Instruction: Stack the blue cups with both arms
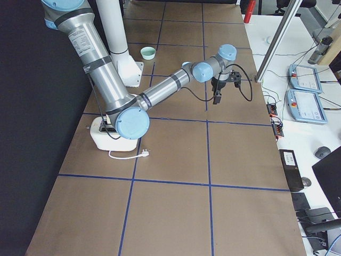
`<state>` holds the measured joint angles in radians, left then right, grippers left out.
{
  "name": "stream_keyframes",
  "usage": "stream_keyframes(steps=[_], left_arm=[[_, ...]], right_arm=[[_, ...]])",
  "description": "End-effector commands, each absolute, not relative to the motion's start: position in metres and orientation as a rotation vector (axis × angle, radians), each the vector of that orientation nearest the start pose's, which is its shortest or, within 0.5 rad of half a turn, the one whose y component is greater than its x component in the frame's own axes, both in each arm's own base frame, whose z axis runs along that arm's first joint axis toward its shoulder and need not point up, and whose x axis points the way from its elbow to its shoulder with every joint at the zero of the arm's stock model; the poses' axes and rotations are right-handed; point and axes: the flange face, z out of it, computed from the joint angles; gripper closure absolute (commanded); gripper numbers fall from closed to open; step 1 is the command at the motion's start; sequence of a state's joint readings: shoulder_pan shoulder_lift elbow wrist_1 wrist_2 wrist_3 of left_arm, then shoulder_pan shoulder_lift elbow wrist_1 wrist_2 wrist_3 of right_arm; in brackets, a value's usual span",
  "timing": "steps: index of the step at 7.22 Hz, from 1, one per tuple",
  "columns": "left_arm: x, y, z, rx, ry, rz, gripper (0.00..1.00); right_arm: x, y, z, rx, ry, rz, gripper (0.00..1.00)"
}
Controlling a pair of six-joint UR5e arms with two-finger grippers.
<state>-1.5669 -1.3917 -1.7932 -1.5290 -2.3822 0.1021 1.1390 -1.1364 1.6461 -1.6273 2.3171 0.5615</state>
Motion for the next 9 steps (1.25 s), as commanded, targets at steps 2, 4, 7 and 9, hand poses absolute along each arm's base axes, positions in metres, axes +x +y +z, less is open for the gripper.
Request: stream_keyframes(steps=[2,4,7,9], left_arm=[[-0.061,-0.406,0.638,0.018,0.806,0.088,0.00],[-0.061,-0.403,0.641,0.013,0.804,0.085,0.00],[-0.060,-0.393,0.649,0.001,0.808,0.083,0.00],[-0.060,-0.394,0.648,0.002,0.805,0.084,0.00]], right_arm=[[-0.044,-0.545,0.529,0.087,-0.854,-0.202,0.00],[0.008,-0.455,0.584,0.063,-0.831,-0.175,0.00],[0.016,-0.402,0.612,0.002,-0.818,-0.139,0.00],[0.016,-0.402,0.614,-0.002,-0.817,-0.139,0.00]])
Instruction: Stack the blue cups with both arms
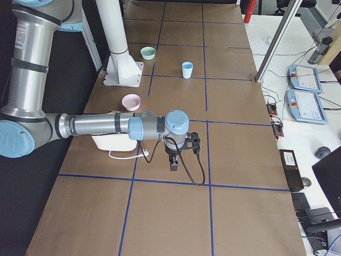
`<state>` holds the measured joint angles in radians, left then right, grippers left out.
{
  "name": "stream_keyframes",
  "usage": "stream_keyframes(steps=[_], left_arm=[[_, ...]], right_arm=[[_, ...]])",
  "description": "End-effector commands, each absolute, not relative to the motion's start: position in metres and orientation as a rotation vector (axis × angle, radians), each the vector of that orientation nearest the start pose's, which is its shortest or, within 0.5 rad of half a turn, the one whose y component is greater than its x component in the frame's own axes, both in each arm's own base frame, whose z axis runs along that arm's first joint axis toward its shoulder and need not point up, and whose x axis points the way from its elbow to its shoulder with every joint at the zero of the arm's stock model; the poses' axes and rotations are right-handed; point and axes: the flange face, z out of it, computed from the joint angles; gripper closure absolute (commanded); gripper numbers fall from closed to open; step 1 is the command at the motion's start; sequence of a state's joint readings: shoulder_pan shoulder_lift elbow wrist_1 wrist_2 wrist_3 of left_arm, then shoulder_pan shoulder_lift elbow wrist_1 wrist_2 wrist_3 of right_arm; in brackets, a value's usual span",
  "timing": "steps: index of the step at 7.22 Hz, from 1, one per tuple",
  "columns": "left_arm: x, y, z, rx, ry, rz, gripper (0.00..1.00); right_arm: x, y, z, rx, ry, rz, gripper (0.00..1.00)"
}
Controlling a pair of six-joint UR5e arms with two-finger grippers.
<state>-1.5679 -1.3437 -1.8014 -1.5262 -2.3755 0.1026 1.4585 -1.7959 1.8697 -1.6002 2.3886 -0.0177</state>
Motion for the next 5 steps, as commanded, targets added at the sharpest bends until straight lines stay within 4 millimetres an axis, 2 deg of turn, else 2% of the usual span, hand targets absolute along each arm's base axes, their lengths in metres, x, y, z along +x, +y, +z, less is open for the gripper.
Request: stream_keyframes(steps=[1,5], left_arm=[[-0.0604,-0.3935,0.6480,0.001,0.805,0.083,0.00],[-0.0605,-0.3920,0.6499,-0.002,0.803,0.082,0.00]], right_arm=[[0.0177,-0.4027,0.6212,-0.002,-0.817,-0.142,0.00],[0.0179,-0.4062,0.6204,0.018,-0.818,-0.140,0.00]])
